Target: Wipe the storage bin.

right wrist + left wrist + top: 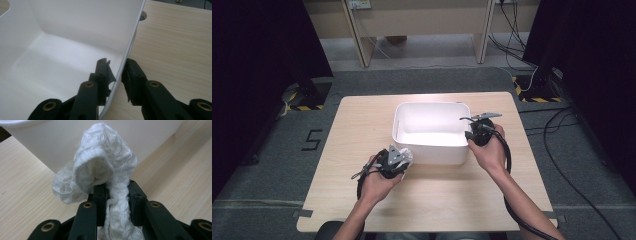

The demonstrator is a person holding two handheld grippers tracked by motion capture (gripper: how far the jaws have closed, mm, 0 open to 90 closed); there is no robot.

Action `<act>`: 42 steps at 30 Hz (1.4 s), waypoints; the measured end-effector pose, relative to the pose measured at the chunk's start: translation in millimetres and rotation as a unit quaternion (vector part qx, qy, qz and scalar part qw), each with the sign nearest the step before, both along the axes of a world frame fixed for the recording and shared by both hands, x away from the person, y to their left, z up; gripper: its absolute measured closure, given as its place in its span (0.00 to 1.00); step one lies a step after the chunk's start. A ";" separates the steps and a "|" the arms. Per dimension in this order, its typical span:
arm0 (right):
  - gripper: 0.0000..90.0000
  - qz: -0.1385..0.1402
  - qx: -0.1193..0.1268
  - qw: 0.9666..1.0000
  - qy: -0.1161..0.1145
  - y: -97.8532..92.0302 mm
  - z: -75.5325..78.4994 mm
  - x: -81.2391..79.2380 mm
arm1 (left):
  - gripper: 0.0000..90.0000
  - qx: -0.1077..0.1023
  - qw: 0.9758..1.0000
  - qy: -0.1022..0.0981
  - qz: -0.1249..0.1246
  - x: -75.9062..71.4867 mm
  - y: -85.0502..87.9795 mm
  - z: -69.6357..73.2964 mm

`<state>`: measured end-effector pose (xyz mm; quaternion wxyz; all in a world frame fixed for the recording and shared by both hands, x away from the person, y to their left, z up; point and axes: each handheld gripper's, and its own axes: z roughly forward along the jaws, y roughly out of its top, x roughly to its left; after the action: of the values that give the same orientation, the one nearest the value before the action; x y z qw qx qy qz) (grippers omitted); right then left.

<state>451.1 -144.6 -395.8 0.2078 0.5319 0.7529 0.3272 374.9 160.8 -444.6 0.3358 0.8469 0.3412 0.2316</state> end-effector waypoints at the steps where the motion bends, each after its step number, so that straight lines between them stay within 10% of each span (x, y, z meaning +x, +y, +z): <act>1: 0.82 0.000 0.000 1.000 0.000 0.0 0.0 0.0 | 0.80 -0.002 1.000 -0.001 0.001 -0.1 -0.3 0.3; 42: 0.82 -0.001 0.001 1.000 0.001 -0.1 -0.1 0.2 | 0.80 -0.002 1.000 -0.028 -0.001 -5.2 -7.6 27.4</act>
<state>451.3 -144.6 -395.9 0.2068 0.5329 0.7523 0.3275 369.7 153.2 -417.2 0.3474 0.8398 0.3310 0.2541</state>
